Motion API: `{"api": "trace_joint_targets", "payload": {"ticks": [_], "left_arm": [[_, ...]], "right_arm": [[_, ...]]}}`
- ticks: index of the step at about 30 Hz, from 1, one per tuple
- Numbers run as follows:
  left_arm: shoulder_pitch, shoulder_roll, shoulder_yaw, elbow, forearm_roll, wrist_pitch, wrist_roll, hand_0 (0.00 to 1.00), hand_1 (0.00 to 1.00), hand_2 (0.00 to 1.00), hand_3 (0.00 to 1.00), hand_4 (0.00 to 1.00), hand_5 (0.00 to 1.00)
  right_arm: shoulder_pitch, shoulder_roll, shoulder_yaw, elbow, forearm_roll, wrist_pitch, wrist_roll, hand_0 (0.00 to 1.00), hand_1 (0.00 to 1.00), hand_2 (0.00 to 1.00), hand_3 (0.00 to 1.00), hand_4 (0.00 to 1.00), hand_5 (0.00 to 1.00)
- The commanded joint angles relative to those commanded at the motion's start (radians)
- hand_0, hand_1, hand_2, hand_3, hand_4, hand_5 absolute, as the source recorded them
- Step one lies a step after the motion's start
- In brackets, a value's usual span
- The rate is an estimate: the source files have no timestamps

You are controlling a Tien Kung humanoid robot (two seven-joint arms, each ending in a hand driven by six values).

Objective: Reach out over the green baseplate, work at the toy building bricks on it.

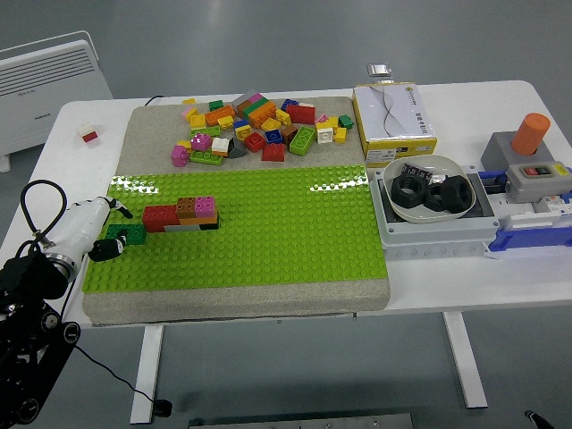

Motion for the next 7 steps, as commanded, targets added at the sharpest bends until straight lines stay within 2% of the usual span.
{"api": "trace_joint_targets", "payload": {"ticks": [7], "left_arm": [[-0.004, 0.007, 0.003, -0.013, 0.000, -0.031, 0.003, 0.977, 0.923, 0.901, 0.629, 0.481, 0.002]], "right_arm": [[0.000, -0.001, 0.000, 0.000, 0.000, -0.001, -0.001, 0.673, 0.636, 0.696, 0.700, 0.698, 0.971]]}}
